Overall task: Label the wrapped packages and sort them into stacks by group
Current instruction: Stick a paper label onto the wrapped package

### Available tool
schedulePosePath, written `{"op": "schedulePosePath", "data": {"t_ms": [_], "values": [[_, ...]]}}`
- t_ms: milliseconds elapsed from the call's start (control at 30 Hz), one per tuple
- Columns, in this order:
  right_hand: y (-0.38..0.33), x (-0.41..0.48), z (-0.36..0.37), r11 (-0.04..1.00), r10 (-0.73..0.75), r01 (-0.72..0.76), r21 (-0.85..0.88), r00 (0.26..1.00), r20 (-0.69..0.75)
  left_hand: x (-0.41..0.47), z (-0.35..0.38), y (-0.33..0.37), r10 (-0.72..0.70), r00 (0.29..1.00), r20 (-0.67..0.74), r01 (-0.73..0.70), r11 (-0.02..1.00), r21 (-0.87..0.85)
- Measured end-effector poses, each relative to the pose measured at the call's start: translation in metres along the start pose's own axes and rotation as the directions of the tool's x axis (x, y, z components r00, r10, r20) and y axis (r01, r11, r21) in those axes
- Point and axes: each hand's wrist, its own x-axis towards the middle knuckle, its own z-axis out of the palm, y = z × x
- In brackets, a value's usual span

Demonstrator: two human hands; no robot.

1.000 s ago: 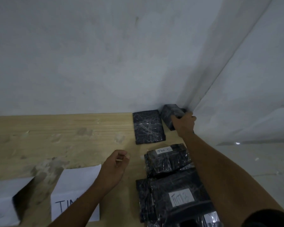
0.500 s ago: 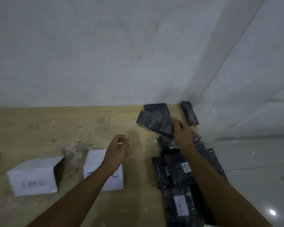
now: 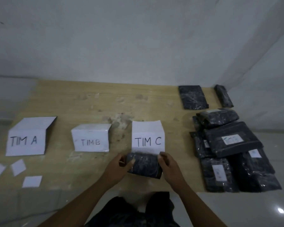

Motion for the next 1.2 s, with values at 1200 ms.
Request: {"op": "schedulePosePath", "data": {"t_ms": [1200], "values": [[-0.079,-0.015,0.244,0.595,-0.358,0.693,-0.407,0.682,0.638,-0.064,-0.143,-0.137,-0.241,0.836,-0.492,0.123,0.958,-0.261]]}}
